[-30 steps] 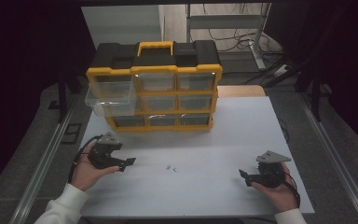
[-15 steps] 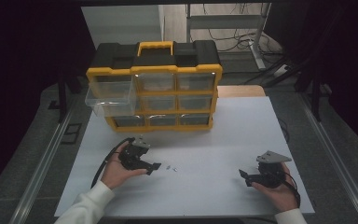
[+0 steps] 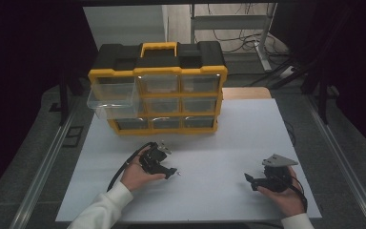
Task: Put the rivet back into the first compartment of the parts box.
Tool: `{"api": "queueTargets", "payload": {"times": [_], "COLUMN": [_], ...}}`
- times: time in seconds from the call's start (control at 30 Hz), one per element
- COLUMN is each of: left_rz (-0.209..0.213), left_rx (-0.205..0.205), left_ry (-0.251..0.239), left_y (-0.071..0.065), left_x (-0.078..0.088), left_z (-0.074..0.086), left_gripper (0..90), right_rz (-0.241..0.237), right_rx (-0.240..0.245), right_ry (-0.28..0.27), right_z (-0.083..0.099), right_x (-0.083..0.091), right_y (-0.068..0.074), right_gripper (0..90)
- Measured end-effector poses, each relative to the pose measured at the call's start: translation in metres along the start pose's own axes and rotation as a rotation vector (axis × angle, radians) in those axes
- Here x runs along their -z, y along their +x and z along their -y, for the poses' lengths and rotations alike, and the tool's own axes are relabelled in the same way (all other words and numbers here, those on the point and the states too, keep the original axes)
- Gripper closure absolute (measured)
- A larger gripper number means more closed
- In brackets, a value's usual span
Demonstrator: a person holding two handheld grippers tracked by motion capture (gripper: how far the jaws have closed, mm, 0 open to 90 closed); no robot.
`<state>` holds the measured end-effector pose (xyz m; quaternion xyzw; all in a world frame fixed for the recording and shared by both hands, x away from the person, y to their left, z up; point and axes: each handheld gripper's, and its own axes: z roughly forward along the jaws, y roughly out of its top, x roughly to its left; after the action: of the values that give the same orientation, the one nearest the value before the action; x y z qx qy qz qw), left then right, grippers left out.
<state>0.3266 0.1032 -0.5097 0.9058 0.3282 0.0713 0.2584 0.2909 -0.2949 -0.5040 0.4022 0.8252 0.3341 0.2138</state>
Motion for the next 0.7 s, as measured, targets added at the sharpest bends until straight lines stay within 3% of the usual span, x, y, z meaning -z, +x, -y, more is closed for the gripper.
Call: {"api": "queueTargets", "payload": {"times": [0.2,0.43,0.6,0.7], "left_rz": [0.006,0.049,0.084,0.095], "left_rx": [-0.028,-0.078,-0.078,-0.07], "left_ry": [0.02,0.04,0.042,0.04], "left_y": [-0.006,-0.01,-0.01,-0.008], "left_x": [-0.008,-0.01,-0.01,-0.01], "left_z": [0.0,0.0,0.0,0.0], "left_gripper": [42.7,68.8,81.5,82.4], "right_rz": [0.002,0.005,0.006,0.005], "right_rx": [0.0,0.002,0.006,0.006], "right_ry": [0.002,0.001,0.001,0.0], "right_z": [0.0,0.0,0.0,0.0], "right_x": [0.0,0.0,0.0,0.0], "right_y": [0.0,0.0,0.0,0.0], "right_gripper": [10.2,10.2,10.0,10.0]}}
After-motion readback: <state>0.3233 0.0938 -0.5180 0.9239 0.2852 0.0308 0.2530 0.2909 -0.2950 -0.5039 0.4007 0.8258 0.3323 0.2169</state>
